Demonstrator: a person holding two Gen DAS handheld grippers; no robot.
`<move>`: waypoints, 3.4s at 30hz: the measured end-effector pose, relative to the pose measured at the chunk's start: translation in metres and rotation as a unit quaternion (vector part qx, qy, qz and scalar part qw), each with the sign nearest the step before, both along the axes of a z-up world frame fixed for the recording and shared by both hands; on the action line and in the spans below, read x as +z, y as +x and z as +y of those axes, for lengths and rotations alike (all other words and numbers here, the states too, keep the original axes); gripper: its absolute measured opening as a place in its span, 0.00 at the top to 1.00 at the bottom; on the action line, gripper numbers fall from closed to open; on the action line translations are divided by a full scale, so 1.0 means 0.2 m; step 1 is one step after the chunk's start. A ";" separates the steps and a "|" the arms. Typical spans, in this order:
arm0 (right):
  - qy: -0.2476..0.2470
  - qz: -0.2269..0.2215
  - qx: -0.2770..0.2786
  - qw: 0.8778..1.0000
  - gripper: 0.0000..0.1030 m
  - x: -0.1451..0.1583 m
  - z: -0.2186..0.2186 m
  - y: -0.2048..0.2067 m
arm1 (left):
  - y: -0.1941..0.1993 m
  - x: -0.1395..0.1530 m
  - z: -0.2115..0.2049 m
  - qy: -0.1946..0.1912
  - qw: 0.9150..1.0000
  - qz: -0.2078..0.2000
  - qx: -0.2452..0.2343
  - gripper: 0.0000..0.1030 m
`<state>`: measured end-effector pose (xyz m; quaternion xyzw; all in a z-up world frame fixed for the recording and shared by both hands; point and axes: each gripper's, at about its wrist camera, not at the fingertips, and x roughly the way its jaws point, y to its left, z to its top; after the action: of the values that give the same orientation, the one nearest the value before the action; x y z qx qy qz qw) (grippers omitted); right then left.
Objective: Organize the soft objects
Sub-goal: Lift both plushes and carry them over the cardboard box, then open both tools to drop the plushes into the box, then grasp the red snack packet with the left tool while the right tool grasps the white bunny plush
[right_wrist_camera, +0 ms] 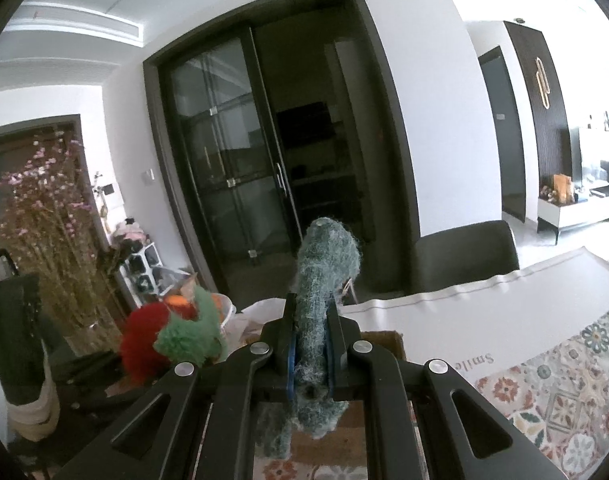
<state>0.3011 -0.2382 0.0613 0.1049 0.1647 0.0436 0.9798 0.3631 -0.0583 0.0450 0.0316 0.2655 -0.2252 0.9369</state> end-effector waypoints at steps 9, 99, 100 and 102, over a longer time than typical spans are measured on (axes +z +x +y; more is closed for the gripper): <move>0.021 0.049 0.018 0.998 0.89 -0.13 -0.04 0.25 | 0.20 -0.12 -0.08 0.009 0.999 0.041 -0.002 0.61; -0.139 0.424 0.073 0.892 0.42 -0.80 -0.01 0.17 | -0.15 -0.70 -0.08 0.164 0.943 0.291 0.013 0.18; -0.141 0.425 0.074 0.891 0.42 -0.82 -0.01 0.18 | -0.14 -0.72 -0.09 0.163 0.941 0.297 0.010 0.18; -0.143 0.429 0.078 0.888 0.42 -0.85 -0.01 0.20 | -0.12 -0.77 -0.10 0.163 0.937 0.308 0.008 0.18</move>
<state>0.3418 -0.2412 -0.1087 -0.0411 0.5813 0.0465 0.8113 0.3399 -0.0788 -0.1082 0.1112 0.5743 -0.1698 0.7931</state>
